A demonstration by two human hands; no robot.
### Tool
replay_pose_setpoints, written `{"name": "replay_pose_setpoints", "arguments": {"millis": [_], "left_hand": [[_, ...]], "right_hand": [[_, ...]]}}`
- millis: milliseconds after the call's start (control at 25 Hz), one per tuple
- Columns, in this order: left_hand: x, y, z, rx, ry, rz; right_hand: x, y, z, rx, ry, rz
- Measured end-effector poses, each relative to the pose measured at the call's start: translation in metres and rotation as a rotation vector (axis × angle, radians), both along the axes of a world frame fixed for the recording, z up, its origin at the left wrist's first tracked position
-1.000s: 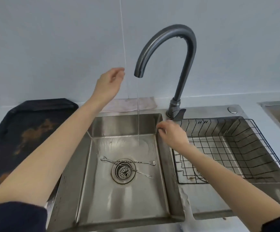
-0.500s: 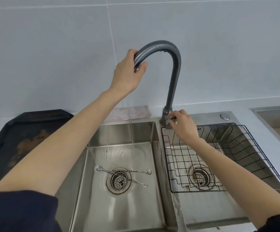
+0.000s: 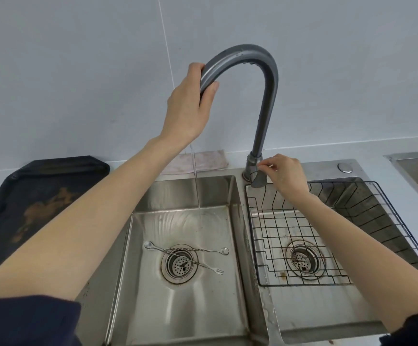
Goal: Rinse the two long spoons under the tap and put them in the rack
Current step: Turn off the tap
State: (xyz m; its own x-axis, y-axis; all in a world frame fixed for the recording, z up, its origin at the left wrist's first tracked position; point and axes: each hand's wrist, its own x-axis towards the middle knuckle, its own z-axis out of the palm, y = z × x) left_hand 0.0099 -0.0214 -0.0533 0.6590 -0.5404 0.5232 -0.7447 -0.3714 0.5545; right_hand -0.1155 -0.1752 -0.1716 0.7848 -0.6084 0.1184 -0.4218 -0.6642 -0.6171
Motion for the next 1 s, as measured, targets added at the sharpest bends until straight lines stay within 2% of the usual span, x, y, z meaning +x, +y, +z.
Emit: {"name": "replay_pose_setpoints", "arguments": {"millis": [280, 440, 600, 720, 800, 1000], "left_hand": [[-0.003, 0.002, 0.002, -0.024, 0.036, -0.005], [-0.005, 0.006, 0.011, 0.003, 0.168, -0.057], [-0.004, 0.025, 0.013, 0.076, 0.228, -0.147], [0.000, 0.046, -0.009, 0.221, 0.222, -0.139], [0.006, 0.062, -0.038, 0.324, 0.287, -0.117], [0.019, 0.101, -0.115, 0.498, 0.424, -0.001]], "right_hand": [[0.010, 0.001, 0.006, 0.009, 0.045, -0.036], [0.009, 0.010, 0.002, 0.048, 0.029, -0.060], [0.004, 0.036, -0.005, -0.131, -0.032, -0.019], [0.005, 0.062, -0.015, -0.252, -0.061, 0.066], [0.009, 0.079, -0.027, -0.248, 0.000, 0.173], [0.016, 0.112, -0.072, -0.112, 0.325, 0.345]]}}
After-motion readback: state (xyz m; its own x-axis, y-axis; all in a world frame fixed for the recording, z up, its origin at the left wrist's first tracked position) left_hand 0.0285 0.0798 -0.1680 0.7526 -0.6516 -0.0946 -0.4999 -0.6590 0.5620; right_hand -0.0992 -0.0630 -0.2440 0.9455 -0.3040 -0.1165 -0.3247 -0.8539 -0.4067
